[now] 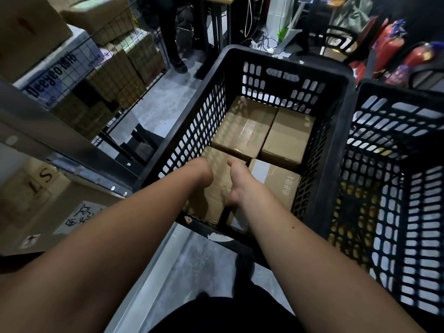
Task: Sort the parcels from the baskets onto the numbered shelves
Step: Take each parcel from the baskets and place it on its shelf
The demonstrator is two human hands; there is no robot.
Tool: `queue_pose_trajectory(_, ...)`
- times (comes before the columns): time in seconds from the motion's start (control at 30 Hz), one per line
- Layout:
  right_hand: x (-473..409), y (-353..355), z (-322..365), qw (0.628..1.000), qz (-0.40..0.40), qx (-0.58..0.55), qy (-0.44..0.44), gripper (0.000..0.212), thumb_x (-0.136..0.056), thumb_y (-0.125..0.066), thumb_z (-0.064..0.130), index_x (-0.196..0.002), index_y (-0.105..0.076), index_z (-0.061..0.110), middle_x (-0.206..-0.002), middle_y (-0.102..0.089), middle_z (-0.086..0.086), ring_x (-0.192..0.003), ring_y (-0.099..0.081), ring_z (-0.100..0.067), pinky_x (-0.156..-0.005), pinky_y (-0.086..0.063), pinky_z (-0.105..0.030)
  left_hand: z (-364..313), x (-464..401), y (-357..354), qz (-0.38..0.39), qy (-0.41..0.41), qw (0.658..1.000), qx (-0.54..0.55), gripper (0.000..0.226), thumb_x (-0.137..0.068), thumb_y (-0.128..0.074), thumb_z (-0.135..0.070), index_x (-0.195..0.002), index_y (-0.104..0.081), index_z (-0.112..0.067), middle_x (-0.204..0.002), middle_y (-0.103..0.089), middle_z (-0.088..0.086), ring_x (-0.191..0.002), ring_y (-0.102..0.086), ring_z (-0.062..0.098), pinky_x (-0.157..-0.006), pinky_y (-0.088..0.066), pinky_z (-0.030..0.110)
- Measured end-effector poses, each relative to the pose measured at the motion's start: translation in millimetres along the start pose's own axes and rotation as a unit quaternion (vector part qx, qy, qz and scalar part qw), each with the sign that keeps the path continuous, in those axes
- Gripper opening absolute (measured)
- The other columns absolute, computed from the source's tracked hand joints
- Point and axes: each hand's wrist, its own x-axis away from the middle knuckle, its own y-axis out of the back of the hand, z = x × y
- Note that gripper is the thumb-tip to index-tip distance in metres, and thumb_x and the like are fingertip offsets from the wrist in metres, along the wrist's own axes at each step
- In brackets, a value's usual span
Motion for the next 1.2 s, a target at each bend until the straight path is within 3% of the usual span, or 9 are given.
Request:
queue_pose_trajectory(0.13, -17, 0, -5, 1.000, -0.014, 0.005, 0.011, 0.055, -0.096, -0.054, 0.055, -0.129, -0.070, 0.014, -0.116, -0.075, -0.017, -0.108, -0.071, -0.040, -0.097, -0.057, -0.055, -1, 8, -2, -0.011, 0.022, 0.996, 0.088, 0.045, -0.099, -0.054, -0.012, -0.143, -0.052, -0.007, -0.139, -0.060, 0.017, -0.126, -0.060, 0.037, -0.106, -0.051, 0.045)
queue_pose_trajectory(0.27, 23, 0, 0, 0.999, 0.015, 0.007, 0.029, 0.040, -0.107, -0.049, 0.040, -0.095, -0.070, 0.008, -0.069, -0.076, -0.012, -0.079, -0.068, -0.030, -0.068, -0.053, -0.036, 0, 15, 6, 0.002, 0.014, 0.991, 0.135, 0.046, -0.099, -0.049, -0.008, -0.145, -0.049, -0.004, -0.136, -0.060, 0.020, -0.122, -0.062, 0.036, -0.103, -0.054, 0.045)
queue_pose_trajectory(0.33, 32, 3, 0, 0.999, 0.023, 0.004, 0.037, 0.041, -0.109, -0.048, 0.038, -0.089, -0.066, 0.007, -0.065, -0.073, -0.012, -0.075, -0.066, -0.029, -0.064, -0.049, -0.036, 2, 20, 10, 0.000, 0.015, 0.989, 0.144, 0.046, -0.096, -0.050, -0.010, -0.143, -0.051, -0.006, -0.132, -0.062, 0.019, -0.117, -0.064, 0.037, -0.100, -0.056, 0.046)
queue_pose_trajectory(0.47, 51, 4, 3, 0.998, 0.031, -0.036, 0.047, 0.039, -0.110, -0.048, 0.037, -0.086, -0.053, 0.006, -0.079, -0.058, -0.015, -0.076, -0.058, -0.030, -0.079, -0.046, -0.041, 3, 16, 13, 0.008, -0.003, 0.990, 0.143, 0.077, -0.072, -0.047, -0.023, -0.149, -0.044, -0.020, -0.133, -0.058, 0.021, -0.110, -0.065, 0.038, -0.094, -0.060, 0.050)
queue_pose_trajectory(0.7, 62, 12, 8, 0.993, -0.029, -0.002, 0.114, 0.047, -0.099, -0.061, 0.052, -0.136, -0.060, 0.024, -0.137, -0.061, -0.007, -0.117, -0.060, -0.032, -0.089, -0.053, -0.045, -5, 53, 47, -0.082, -0.024, 0.991, 0.105, 0.055, -0.096, -0.049, -0.018, -0.148, -0.051, -0.036, -0.150, -0.043, 0.020, -0.131, -0.050, 0.043, -0.104, -0.051, 0.050)
queue_pose_trajectory(0.8, 75, 20, 9, 0.989, -0.042, 0.004, 0.143, 0.056, -0.100, -0.055, 0.058, -0.142, -0.059, 0.020, -0.136, -0.064, -0.008, -0.117, -0.062, -0.029, -0.089, -0.052, -0.044, -6, 70, 59, -0.138, -0.045, 0.983, 0.111, 0.049, -0.101, -0.048, -0.023, -0.149, -0.051, -0.035, -0.149, -0.039, 0.018, -0.136, -0.036, 0.041, -0.089, -0.046, 0.042)
queue_pose_trajectory(0.93, 91, 38, 10, 0.975, -0.101, 0.046, 0.191, 0.068, -0.103, -0.048, 0.059, -0.159, -0.040, 0.020, -0.158, -0.046, -0.008, -0.141, -0.045, -0.033, -0.114, -0.040, -0.053, -7, 85, 63, -0.164, -0.099, 0.969, 0.157, 0.052, -0.095, -0.053, -0.027, -0.145, -0.054, -0.038, -0.147, -0.046, 0.016, -0.126, -0.050, 0.037, -0.089, -0.054, 0.040)
queue_pose_trajectory(1.1, 98, 60, 9, 0.959, -0.148, 0.096, 0.221, 0.070, -0.103, -0.051, 0.053, -0.159, -0.038, 0.013, -0.106, -0.057, -0.002, -0.097, -0.054, -0.025, -0.093, -0.040, -0.042, -21, 93, 50, -0.127, -0.153, 0.940, 0.277, 0.054, -0.093, -0.060, -0.008, -0.143, -0.059, -0.028, -0.134, -0.058, 0.010, -0.085, -0.067, 0.017, -0.063, -0.052, 0.027)
queue_pose_trajectory(1.2, 92, 69, 7, 0.958, -0.156, 0.117, 0.210, 0.068, -0.100, -0.062, 0.044, -0.156, -0.042, 0.010, -0.143, -0.057, -0.010, -0.127, -0.055, -0.035, -0.091, -0.039, -0.040, -29, 90, 33, -0.076, -0.165, 0.920, 0.347, 0.062, -0.095, -0.062, -0.002, -0.151, -0.050, -0.026, -0.133, -0.059, 0.010, -0.088, -0.065, 0.018, -0.060, -0.049, 0.027)
